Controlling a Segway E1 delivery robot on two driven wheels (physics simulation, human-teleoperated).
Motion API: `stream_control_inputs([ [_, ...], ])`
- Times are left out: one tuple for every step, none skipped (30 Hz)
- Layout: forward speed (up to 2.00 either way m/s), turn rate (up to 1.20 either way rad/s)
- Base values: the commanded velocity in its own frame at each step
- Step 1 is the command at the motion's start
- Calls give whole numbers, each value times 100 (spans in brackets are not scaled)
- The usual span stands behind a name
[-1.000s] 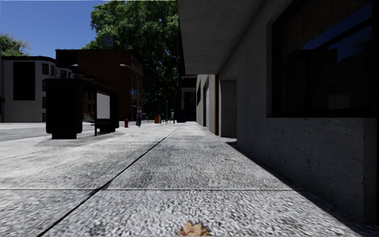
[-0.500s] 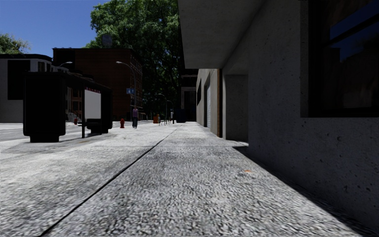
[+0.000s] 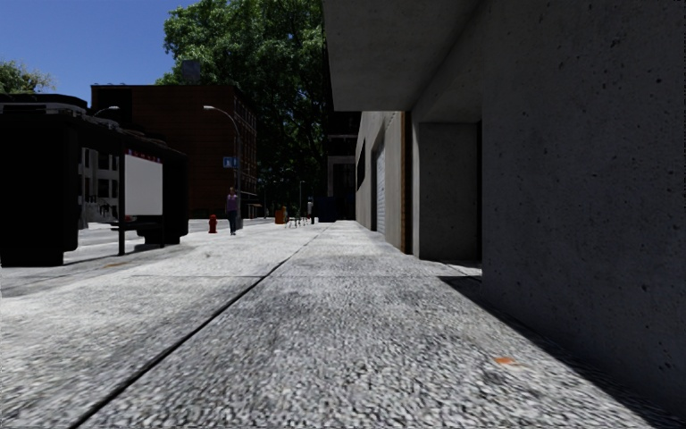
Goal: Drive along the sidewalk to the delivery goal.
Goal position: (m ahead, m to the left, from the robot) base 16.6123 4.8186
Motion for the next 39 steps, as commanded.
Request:
stream_control_inputs([
  [200,13],
  [200,15],
  [200,23],
  [200,26],
  [200,28],
  [200,33],
  [200,39],
  [200,48],
  [200,48],
  [200,51],
  [200,52],
  [200,52],
  [200,52],
  [200,52],
  [200,52],
  [200,52],
  [200,52],
  [200,7],
  [200,0],
  [200,0],
  [200,0],
  [200,0],
  [200,0],
  [200,0],
  [200,0],
  [200,0],
  [200,0],
  [200,0],
  [200,0],
  [200,0],
  [200,0],
  [200,0],
  [200,0],
  [200,0],
  [200,0],
  [200,0],
  [200,0],
  [200,0],
  [200,0],
])
